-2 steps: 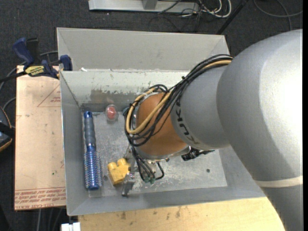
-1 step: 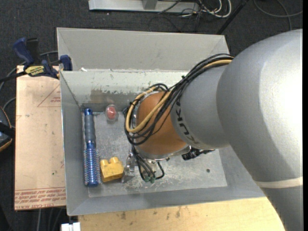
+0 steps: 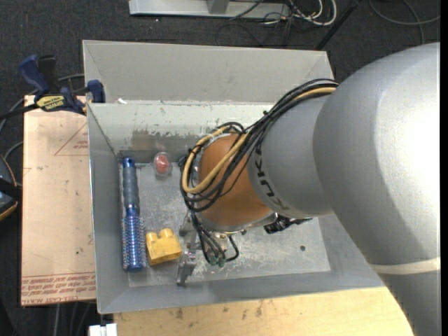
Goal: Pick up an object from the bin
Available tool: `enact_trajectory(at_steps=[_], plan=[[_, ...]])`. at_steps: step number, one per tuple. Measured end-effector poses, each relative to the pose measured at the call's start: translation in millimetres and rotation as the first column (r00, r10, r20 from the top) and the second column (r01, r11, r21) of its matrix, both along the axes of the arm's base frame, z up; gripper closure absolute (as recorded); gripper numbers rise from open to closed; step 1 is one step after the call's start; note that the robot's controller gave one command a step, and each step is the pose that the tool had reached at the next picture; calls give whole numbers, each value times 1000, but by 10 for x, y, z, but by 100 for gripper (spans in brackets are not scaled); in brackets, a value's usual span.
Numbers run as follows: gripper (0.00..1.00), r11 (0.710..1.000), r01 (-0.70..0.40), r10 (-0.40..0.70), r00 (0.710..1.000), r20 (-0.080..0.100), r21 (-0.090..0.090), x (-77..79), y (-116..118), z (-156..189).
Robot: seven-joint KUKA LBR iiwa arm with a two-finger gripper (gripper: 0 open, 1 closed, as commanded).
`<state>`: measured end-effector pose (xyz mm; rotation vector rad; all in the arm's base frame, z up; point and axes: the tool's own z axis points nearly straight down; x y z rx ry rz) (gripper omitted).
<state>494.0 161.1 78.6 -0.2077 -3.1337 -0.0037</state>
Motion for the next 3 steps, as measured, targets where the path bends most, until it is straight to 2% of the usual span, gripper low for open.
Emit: enact_trajectory(at_steps=[1,2,3], plan=[[0,1000,16,-16,1000,6,-2,81,192,-51],[100,1000,20,-20,1000,17,3,113,198,-18],[100,956,-292,292,956,10,-4,307,-248,1310]])
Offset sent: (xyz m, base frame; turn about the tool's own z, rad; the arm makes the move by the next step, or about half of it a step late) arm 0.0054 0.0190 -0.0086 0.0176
